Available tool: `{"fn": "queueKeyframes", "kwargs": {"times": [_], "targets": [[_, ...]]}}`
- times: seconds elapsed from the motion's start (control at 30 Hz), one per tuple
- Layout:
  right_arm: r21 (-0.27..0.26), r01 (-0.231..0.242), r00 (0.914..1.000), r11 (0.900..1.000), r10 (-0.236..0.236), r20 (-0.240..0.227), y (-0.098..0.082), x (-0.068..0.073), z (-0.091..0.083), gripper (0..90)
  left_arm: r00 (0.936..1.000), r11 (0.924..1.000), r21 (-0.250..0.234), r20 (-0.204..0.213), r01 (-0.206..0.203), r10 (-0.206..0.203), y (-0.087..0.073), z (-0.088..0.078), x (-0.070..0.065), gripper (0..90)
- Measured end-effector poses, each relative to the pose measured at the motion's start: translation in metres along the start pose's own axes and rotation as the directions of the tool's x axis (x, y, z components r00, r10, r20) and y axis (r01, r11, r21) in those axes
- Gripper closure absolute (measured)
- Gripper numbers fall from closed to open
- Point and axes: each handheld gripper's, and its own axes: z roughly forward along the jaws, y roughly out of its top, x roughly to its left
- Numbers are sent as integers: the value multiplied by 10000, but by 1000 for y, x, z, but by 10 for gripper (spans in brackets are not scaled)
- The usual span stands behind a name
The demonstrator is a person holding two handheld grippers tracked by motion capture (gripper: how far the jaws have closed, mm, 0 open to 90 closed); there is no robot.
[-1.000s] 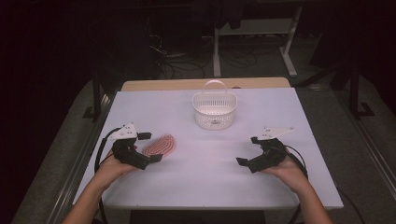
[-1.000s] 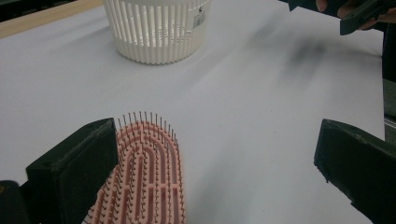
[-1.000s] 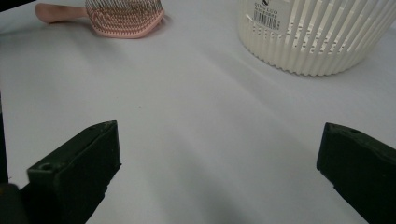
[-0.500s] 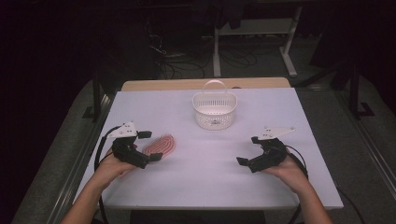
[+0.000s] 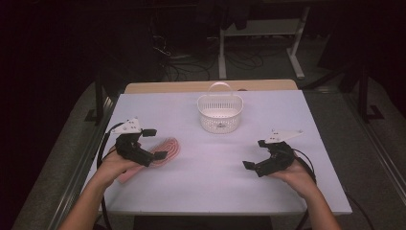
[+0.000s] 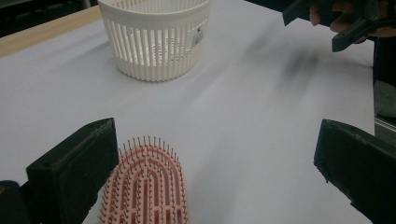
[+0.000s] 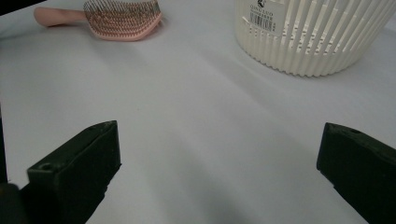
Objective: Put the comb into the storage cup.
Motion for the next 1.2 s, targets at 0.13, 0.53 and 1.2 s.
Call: {"fn": "queueKeyframes", "kwargs": {"times": [0.13,0.53,1.2], "targets": [[8,-8,10000,10000,8,5,0,0,0,0,10000,9999,-149,-40,70,-71,4,0,4,0],[-47,-9,10000,10000,9,10,0,-1,-1,0,9998,9992,-347,-60,199,-201,11,-4,16,0],[9,48,10000,10000,-47,-76,0,0,1,0,9984,9985,-358,-374,419,-432,15,-7,32,0]]}}
